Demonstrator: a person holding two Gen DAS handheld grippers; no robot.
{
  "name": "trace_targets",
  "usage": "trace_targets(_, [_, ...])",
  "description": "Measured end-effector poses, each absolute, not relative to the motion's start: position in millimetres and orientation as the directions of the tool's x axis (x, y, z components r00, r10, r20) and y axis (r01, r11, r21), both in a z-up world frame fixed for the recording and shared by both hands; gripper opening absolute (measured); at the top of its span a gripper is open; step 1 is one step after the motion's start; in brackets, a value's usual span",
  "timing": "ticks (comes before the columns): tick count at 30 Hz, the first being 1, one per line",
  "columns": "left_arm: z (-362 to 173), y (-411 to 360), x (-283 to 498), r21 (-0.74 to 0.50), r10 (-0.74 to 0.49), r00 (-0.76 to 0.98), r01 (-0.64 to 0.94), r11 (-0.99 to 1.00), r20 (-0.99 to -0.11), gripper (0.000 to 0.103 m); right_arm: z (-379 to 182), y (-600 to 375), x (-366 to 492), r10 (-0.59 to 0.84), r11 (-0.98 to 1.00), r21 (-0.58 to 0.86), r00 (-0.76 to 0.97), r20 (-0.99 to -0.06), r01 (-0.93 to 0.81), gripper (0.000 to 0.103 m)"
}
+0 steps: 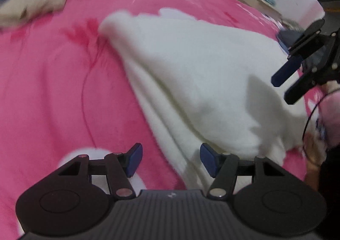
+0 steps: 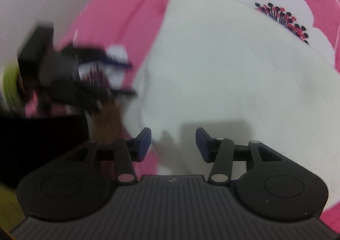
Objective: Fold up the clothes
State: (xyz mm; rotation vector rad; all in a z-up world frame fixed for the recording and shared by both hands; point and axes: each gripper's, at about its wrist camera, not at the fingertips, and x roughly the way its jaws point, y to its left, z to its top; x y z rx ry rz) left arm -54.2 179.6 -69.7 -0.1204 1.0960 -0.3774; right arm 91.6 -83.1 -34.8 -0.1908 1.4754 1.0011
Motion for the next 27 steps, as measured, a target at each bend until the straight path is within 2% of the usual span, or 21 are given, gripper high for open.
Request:
trace_targets(9, [-84.5, 184.8, -41.4, -0.376, -0.431, 0.416, 0.211, 0.902, -0.801, 0.062, -49.0, -33.9, 126.2, 0.507, 0.651, 0.559, -0.254, -0.824, -0.513, 0.052])
trace_targets(16, [-99.1, 205.3, -20.6, -0.566, -0.543, 0.421, 0.083, 0.820, -0.726, 0.064, -59.2, -27.5, 149.1, 0.581, 0.678, 0.620, -0.230, -0.781, -0.394, 0.052])
trace_targets(23, [-123.7, 228.6, -19.5, -0.760, -0.680, 0.407, -0.056, 0.647, -0.609, 0.066, -57.8, -39.8, 158.7, 0.609, 0.698, 0.642, -0.209, -0.765, -0.317, 0.052])
trace_targets(27, [-129.0, 219.5, -28.3, -0.774, -0.707, 0.380, -0.041, 0.632, -0.597, 0.067, -60.6, -39.6, 155.6, 0.609, 0.704, 0.641, -0.203, -0.766, -0.307, 0.053])
